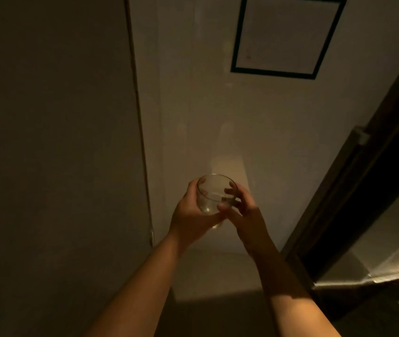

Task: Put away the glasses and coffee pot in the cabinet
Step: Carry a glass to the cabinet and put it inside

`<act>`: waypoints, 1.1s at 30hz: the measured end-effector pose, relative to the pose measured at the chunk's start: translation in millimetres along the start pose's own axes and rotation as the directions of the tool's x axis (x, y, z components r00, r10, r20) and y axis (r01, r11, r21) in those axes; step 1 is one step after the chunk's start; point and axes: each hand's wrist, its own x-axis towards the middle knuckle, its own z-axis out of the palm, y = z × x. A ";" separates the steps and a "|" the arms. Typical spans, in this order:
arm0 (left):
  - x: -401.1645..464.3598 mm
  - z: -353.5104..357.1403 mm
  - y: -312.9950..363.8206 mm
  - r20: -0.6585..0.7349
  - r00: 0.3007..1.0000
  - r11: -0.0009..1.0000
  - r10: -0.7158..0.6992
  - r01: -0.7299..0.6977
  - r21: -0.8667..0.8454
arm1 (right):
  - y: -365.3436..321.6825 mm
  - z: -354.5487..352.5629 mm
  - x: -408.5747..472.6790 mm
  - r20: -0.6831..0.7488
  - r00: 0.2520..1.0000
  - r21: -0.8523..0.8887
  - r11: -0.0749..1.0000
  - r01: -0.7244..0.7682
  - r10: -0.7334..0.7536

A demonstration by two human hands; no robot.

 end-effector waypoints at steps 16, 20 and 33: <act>84.7 69.3 -7.5 0.162 0.986 0.998 -0.044 0.036 0.051 | 26.3 -55.2 55.7 -0.258 0.966 -0.018 0.999 -0.027 0.021; 99.8 88.0 -4.5 0.230 0.973 0.999 -0.018 0.008 0.046 | 28.1 -71.6 63.1 -0.312 0.950 -0.044 0.999 -0.017 0.002; 173.9 173.4 -10.1 0.499 0.860 0.994 0.103 -0.100 -0.033 | 46.4 -132.5 94.1 -0.552 0.833 -0.058 0.998 -0.008 -0.025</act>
